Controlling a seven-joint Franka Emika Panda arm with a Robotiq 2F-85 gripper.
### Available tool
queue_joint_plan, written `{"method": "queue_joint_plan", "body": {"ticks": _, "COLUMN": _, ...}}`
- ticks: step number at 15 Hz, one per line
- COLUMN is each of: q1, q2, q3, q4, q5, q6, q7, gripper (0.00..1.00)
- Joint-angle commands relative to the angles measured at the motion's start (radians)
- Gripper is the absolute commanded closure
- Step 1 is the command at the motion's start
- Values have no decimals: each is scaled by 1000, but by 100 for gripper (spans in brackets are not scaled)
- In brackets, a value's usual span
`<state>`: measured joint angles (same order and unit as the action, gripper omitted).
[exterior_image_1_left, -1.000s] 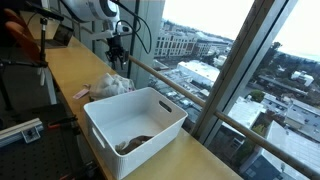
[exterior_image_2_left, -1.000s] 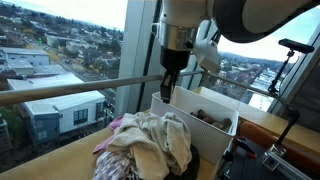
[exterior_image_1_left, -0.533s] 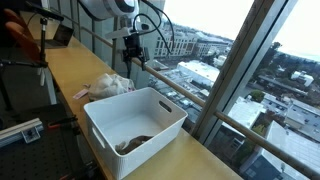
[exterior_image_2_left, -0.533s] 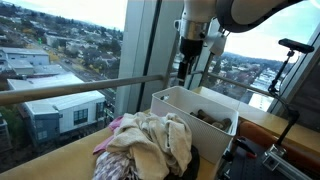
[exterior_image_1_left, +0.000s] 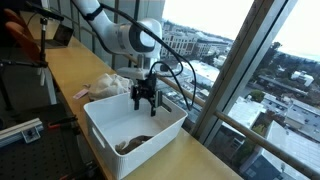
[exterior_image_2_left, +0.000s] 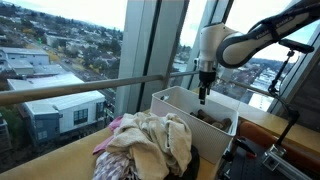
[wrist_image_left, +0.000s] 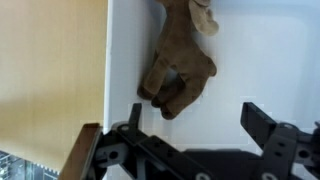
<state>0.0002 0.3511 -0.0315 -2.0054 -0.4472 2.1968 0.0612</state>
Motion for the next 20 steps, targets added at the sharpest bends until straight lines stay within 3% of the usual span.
{"method": "queue_joint_plan", "body": {"ticks": 1, "q1": -28, "q2": 74, "q3": -22, "q4": -22, "q5": 39, "q6": 59, "q7": -48, "gripper": 0}}
{"method": "queue_joint_plan", "body": {"ticks": 13, "q1": -13, "q2": 290, "q3": -93, "q4": -17, "q5": -15, "q6": 154, "q7": -31, "gripper": 0}}
{"method": "queue_joint_plan", "body": {"ticks": 14, "q1": -10, "q2": 297, "q3": -98, "q4": -22, "q5": -22, "q6": 161, "q7": -30, "gripper": 17}}
{"method": "queue_joint_plan", "body": {"ticks": 15, "q1": -5, "q2": 301, "q3": -104, "q4": -28, "q5": -30, "q6": 171, "q7": -26, "gripper": 26}}
{"method": "queue_joint_plan", "body": {"ticks": 20, "q1": 25, "q2": 253, "q3": -101, "q4": -84, "q5": -44, "q6": 174, "q7": -19, "gripper": 64}}
